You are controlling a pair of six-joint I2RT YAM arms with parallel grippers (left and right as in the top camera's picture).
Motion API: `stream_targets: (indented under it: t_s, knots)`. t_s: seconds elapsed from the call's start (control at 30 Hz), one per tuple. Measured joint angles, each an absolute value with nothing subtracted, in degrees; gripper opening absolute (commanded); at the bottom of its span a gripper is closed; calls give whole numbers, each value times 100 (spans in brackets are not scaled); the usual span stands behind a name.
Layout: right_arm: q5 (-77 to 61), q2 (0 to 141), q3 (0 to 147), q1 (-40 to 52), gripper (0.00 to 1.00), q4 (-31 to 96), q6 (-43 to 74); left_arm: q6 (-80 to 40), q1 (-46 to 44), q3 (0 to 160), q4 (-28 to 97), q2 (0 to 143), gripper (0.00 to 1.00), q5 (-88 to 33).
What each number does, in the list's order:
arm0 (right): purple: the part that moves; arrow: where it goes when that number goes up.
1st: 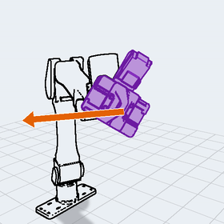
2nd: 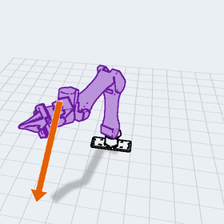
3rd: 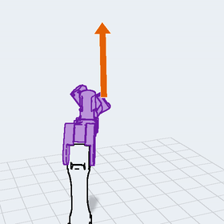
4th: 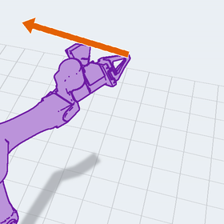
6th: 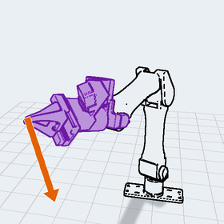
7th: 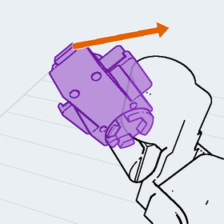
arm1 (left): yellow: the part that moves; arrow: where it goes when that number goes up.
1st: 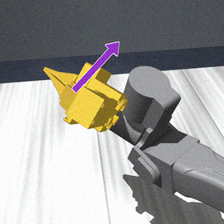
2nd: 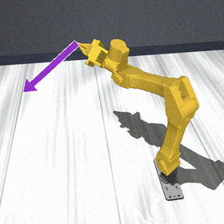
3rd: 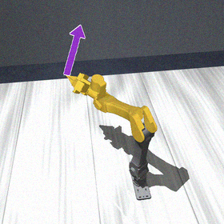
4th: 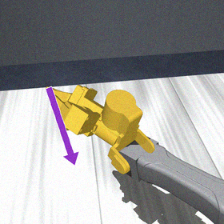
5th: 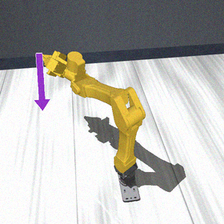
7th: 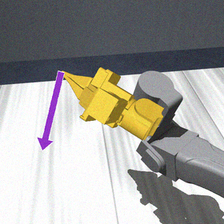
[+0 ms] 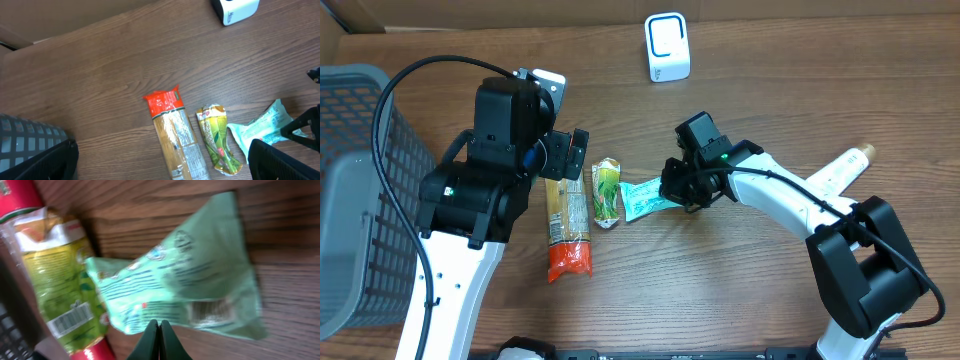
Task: Scan the item barcode
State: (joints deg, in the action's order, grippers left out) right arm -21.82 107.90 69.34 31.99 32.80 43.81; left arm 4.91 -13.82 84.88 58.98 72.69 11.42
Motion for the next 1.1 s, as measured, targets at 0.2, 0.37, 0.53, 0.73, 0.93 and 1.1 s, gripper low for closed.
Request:
stream_targets:
  t_s: [0.2,0.37,0.53,0.73,0.93,1.1]
  knots:
    - [-2338,11257,6930,3201,3,2808,4718,489,-1382,8488,5898,7269,99,1142]
    - [-3186,11544,6956,2971,4,2735,4847,491,-1382,8488,5898,7269,100,1142]
    - [-3664,11590,7032,2740,4,3426,4622,491,-1382,8488,5898,7269,100,1142]
    - [-3540,11699,7542,2460,4,4545,3422,491,-1382,8488,5898,7269,99,1142]
    - [-3020,11756,8368,2058,4,4917,1444,491,-1382,8488,5898,7269,100,1142]
    - [-2539,11758,8794,1997,4,5426,475,491,-1382,8488,5898,7269,100,1142]
